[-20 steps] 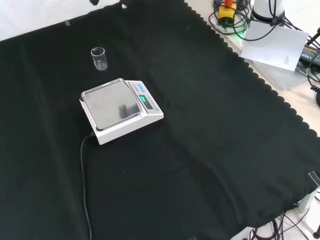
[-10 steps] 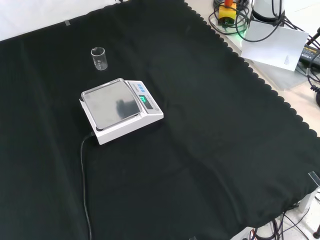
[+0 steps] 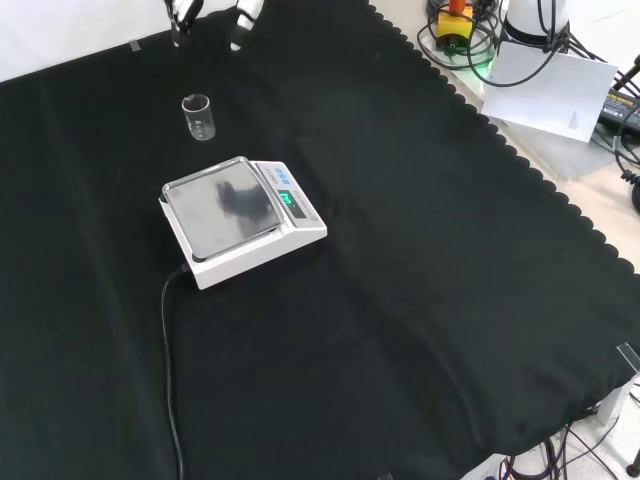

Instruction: Pick up the beaker.

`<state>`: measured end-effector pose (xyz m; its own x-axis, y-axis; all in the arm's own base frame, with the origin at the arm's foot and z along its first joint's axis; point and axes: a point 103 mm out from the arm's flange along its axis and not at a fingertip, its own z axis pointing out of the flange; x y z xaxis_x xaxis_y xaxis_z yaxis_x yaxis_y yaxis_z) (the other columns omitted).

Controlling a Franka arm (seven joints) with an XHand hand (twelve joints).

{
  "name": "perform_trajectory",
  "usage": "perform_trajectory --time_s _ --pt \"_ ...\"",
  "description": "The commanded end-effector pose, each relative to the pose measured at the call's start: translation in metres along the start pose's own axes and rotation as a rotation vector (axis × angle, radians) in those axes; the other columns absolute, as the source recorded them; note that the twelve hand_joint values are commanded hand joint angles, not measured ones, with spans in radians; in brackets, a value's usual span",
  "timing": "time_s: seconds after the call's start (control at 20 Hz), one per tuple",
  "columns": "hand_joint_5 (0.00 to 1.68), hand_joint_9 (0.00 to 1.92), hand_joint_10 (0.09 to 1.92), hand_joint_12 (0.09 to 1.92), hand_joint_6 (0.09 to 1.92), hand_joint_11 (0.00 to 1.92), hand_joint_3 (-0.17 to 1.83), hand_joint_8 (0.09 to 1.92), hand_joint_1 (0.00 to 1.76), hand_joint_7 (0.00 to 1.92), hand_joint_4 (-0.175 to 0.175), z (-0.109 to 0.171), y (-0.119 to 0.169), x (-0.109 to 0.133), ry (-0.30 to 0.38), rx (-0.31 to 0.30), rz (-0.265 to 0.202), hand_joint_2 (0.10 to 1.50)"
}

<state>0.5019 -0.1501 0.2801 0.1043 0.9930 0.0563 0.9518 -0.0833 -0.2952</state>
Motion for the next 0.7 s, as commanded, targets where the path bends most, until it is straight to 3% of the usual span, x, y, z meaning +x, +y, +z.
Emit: perform_trajectory --time_s 0.05,0.15,0.7 --pt "0.52 0.46 0.78 1.16 0.2 0.0 -0.07 0.67 0.58 0.47 -0.046 0.022 0.028 -0.012 0.024 0.032 0.009 1.02" --pt "0.52 0.46 0.78 1.16 0.21 0.0 -0.07 0.67 0.59 0.47 -0.047 0.029 0.032 -0.017 0.031 0.043 -0.008 1.02" --pt "0.52 0.46 0.78 1.16 0.21 0.0 -0.07 0.68 0.59 0.47 -0.05 0.06 0.053 -0.033 0.038 0.11 0.02 1.02"
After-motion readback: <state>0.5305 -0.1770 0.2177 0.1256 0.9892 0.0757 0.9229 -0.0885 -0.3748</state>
